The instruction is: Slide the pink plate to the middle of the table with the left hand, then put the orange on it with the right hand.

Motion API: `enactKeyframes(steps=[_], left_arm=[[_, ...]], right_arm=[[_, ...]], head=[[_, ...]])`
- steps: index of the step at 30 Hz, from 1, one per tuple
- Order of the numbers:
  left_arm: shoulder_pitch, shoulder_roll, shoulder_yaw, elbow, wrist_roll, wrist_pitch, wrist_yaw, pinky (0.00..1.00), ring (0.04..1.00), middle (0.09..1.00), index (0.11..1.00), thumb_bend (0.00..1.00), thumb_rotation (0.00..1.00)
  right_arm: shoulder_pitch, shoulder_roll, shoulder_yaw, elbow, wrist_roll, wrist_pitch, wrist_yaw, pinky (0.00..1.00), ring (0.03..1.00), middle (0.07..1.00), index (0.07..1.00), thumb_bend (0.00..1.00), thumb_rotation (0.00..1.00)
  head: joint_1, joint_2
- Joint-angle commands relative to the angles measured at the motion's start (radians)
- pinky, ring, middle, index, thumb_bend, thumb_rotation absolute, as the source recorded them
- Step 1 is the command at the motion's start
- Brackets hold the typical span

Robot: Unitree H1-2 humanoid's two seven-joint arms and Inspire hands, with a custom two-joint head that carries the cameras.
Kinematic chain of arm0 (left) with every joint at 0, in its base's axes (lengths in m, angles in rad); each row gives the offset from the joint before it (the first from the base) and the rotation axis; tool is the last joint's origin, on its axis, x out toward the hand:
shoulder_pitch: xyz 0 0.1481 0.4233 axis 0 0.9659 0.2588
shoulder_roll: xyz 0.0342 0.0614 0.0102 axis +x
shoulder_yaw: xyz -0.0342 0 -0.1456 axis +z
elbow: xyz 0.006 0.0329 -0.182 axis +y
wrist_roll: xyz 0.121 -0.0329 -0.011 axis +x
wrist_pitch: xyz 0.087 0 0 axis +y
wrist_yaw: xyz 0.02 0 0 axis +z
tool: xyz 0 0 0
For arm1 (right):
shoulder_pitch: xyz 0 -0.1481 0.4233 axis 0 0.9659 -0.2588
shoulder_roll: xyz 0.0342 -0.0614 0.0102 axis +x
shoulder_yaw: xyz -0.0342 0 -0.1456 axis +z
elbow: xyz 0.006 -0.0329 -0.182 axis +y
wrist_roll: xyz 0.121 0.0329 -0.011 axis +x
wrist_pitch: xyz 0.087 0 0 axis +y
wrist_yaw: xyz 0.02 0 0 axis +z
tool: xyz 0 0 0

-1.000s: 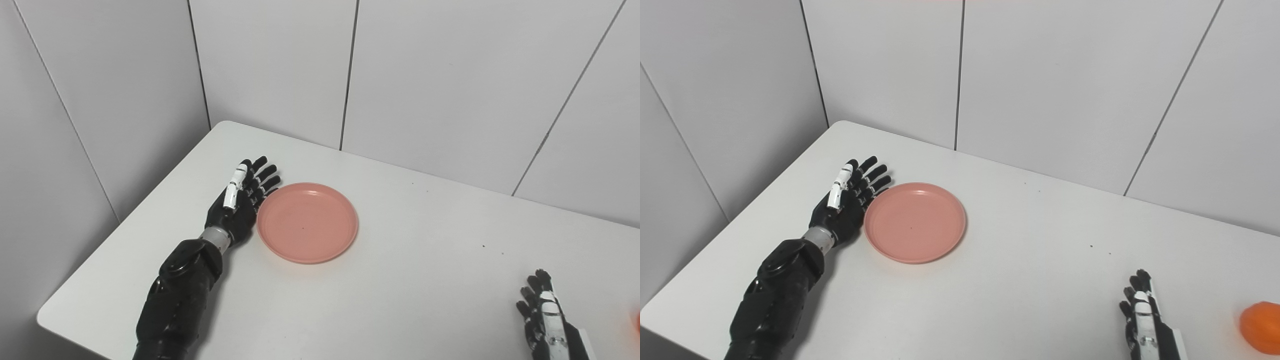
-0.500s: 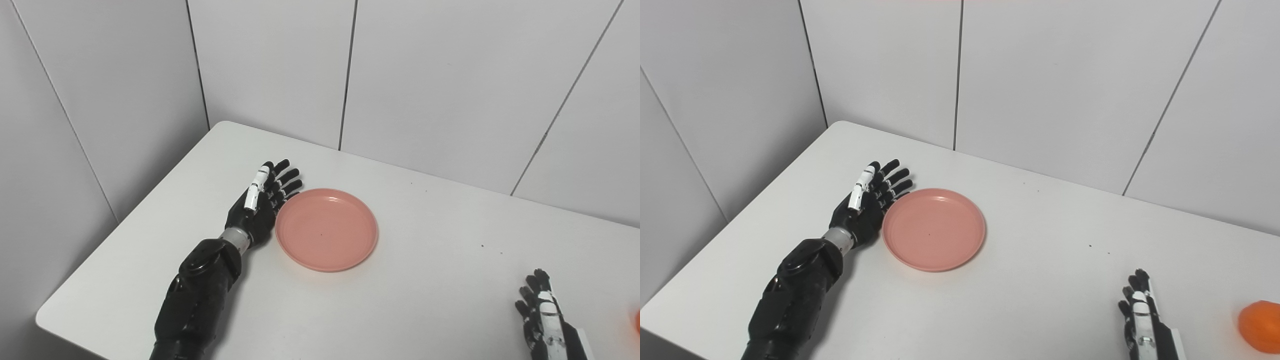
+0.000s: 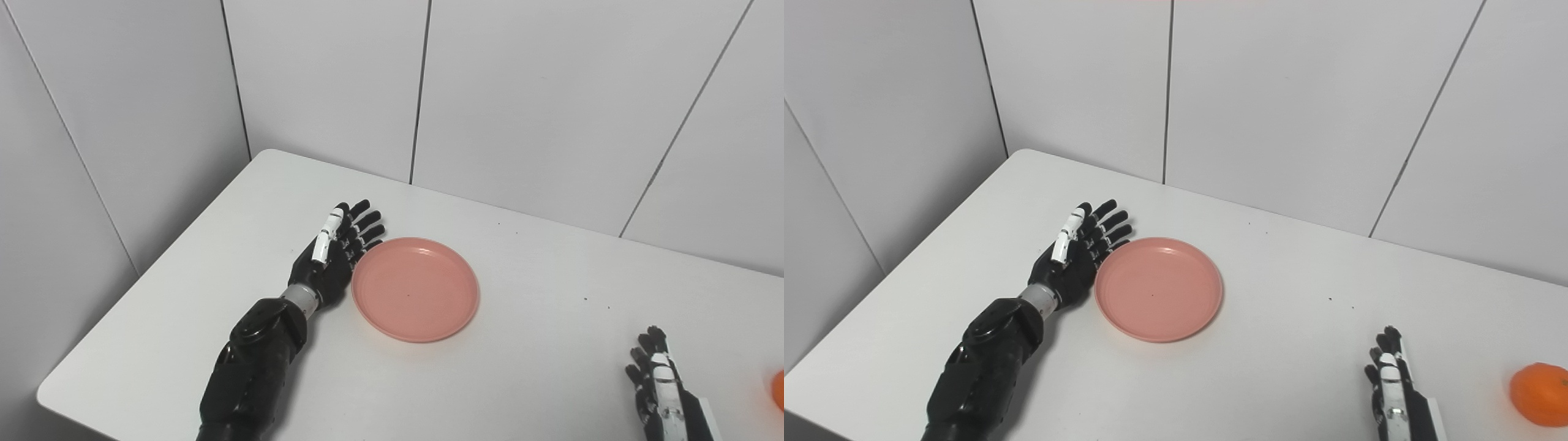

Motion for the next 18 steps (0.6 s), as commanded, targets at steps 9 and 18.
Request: enactKeyframes(steps=[9,18], left_arm=[[0.001,-0.048,-0.051,-0.015,0.026,0.06,0.017,0.93,0.923,0.932,0.926,0.33,1.0],[0.018,-0.081,-0.116,-0.046,0.048,0.068,0.001,0.92,0.918,0.928,0.932,0.33,1.0]], right_arm=[[0.002,0.01,0.012,0.001,-0.007,-0.01,0.0,1.0,1.0,1.0,1.0,0.17,1.0],[0.001,0.019,0.022,-0.017,-0.028,0.012,-0.017,1.0,1.0,1.0,1.0,0.17,1.0]], head=[[-0.038,0.027],[-0.063,0.05]])
